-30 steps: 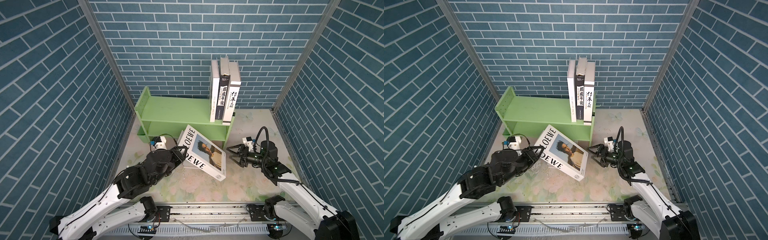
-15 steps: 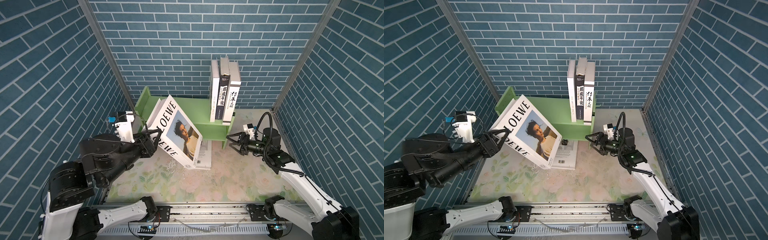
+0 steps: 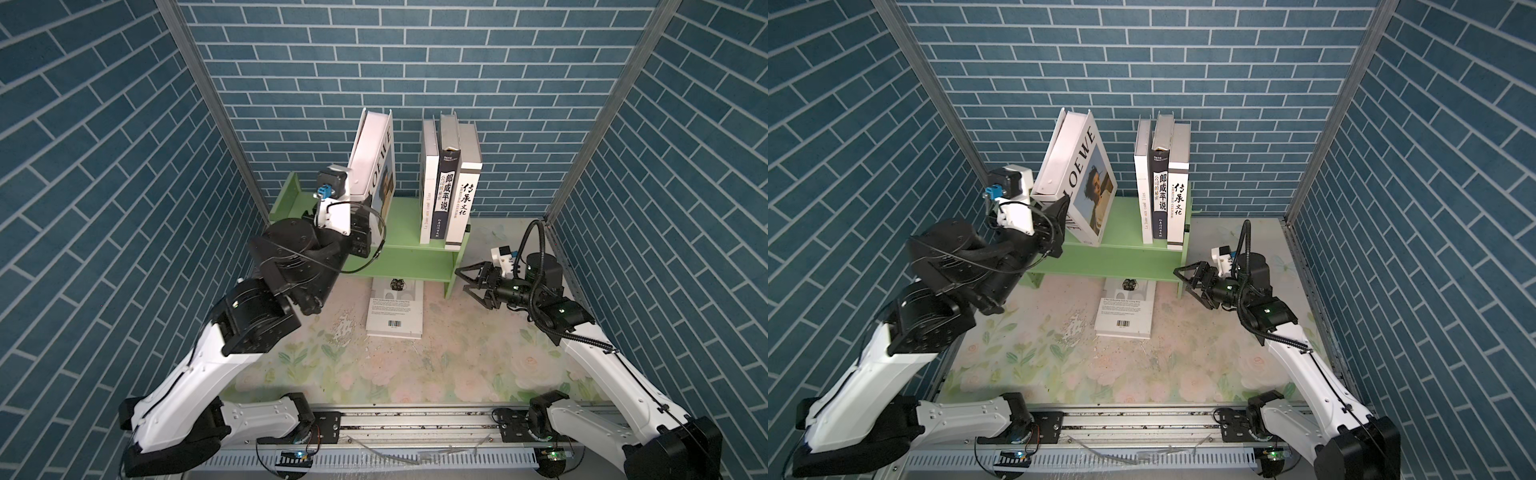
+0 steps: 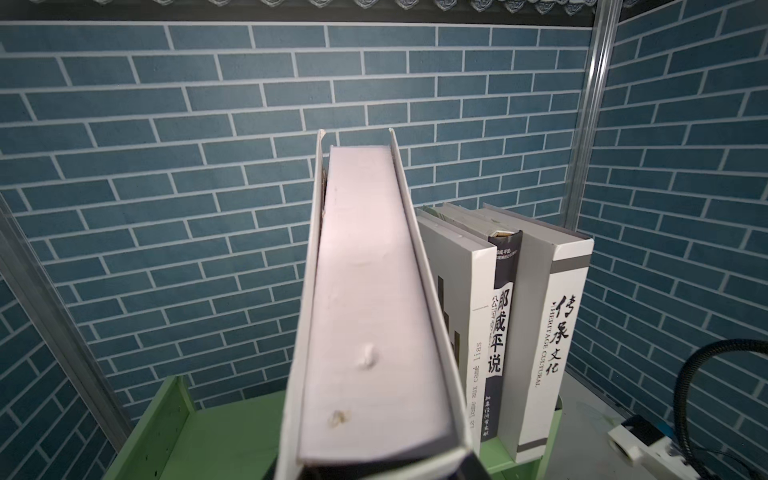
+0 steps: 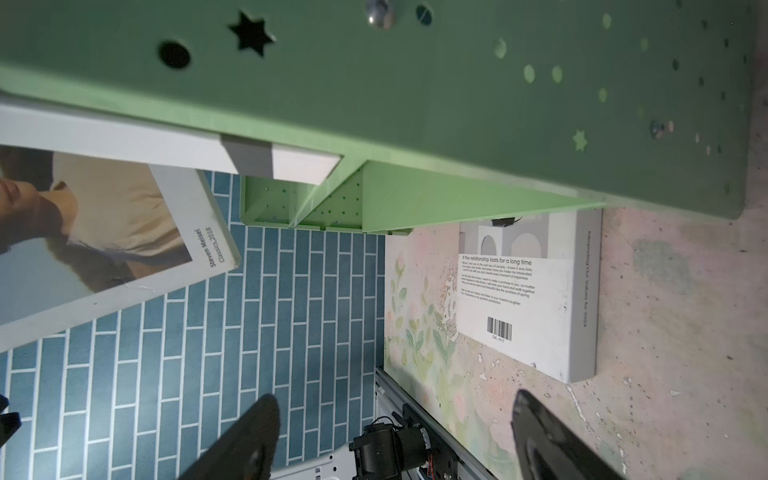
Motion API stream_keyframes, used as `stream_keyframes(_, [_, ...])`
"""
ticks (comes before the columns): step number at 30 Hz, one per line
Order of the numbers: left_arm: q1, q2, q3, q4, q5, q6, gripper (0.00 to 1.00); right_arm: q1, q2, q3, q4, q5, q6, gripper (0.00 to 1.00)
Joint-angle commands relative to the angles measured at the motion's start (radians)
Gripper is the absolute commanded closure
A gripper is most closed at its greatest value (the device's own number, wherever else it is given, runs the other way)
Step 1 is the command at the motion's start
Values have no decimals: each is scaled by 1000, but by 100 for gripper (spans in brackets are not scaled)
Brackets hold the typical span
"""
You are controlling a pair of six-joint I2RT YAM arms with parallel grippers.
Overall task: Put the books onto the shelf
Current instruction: 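Lift the LOEWE book upright with the left gripper toward the shelf while right withdraws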
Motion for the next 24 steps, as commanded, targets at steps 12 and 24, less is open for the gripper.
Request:
stream_keyframes(12, [206,320,421,-186,205,-242,73,-4,-61,22,-75,115,-35,12])
stream_keyframes(24, [206,437,486,-263,278,-336,74,-7,-120,0,-141,156,-43,12])
